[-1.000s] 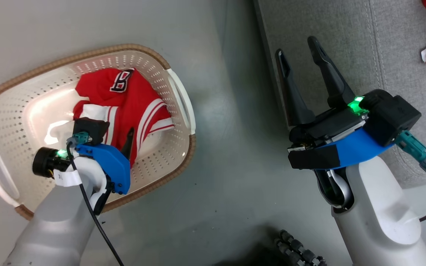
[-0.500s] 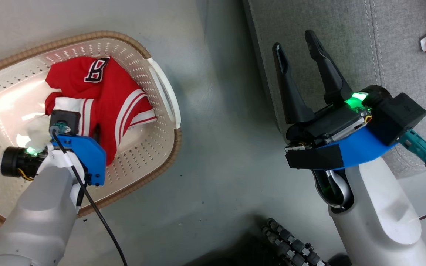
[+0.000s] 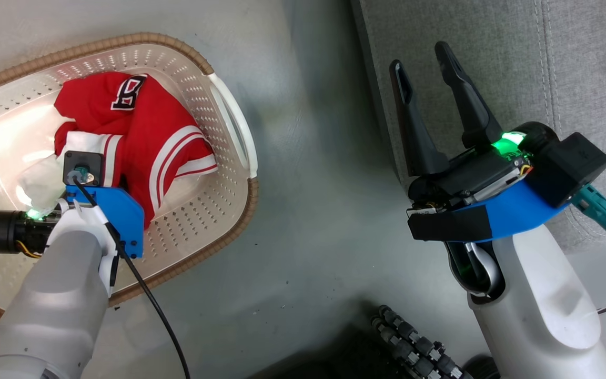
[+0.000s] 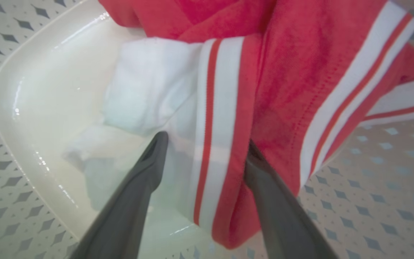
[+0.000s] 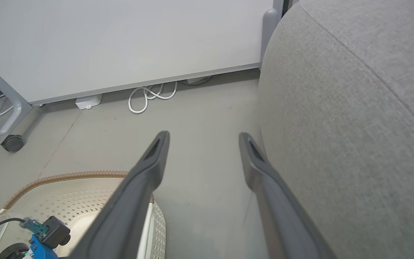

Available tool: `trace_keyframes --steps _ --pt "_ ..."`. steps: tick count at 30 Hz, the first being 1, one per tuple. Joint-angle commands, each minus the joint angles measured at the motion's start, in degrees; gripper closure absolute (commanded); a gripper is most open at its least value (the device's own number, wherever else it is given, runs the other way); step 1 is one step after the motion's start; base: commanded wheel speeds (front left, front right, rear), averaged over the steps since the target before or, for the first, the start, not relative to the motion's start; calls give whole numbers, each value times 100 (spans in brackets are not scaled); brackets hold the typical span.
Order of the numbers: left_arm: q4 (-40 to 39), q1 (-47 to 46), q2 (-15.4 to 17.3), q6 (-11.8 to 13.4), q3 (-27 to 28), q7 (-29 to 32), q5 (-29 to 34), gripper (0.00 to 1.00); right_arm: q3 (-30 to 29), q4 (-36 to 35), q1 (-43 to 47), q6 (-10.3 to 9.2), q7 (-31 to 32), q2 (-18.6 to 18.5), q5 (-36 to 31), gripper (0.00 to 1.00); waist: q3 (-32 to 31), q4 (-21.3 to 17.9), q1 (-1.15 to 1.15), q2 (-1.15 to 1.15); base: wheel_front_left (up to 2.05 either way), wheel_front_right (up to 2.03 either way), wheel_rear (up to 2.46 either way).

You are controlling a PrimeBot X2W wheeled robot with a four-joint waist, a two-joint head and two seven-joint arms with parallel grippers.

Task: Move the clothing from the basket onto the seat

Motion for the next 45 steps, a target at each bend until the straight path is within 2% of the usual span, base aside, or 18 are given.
trace_keyframes --steps 1,4,5,6,7,8,27,35,45 --pt "17 -114 8 22 -2 -13 -26 0 -19 -23 5 1 -22 12 11 0 4 7 0 0 0 0 0" --pt "41 -123 -11 20 1 11 -47 0 -14 -14 2 1 -22 12 12 0 9 12 0 0 0 0 0" --pt "57 -123 -22 14 5 57 -74 22 -11 -10 0 1 -22 12 13 0 8 15 0 0 0 0 0" --pt "66 -123 -26 6 3 81 -88 55 -8 -8 -1 1 -22 12 12 0 7 17 0 0 0 0 0" --pt "75 -124 -31 -7 3 102 -93 80 -6 -7 -4 1 -22 12 11 0 7 19 0 0 0 0 0" --pt "86 -123 -38 -22 5 140 -109 100 -3 -3 -8 1 -22 12 9 0 7 22 0 0 0 0 0" --pt "140 -37 -181 -170 -9 10 -299 100 50 111 -53 1 -22 12 -59 0 -265 60 0 0 0 0 0" --pt "138 261 -448 -380 -44 -299 -392 100 -7 237 110 1 -22 10 -145 0 -983 178 0 0 0 0 0" --pt "85 657 -913 -834 -112 -688 -516 100 -196 613 511 1 -22 9 -417 0 -2116 525 0 0 0 0 0"
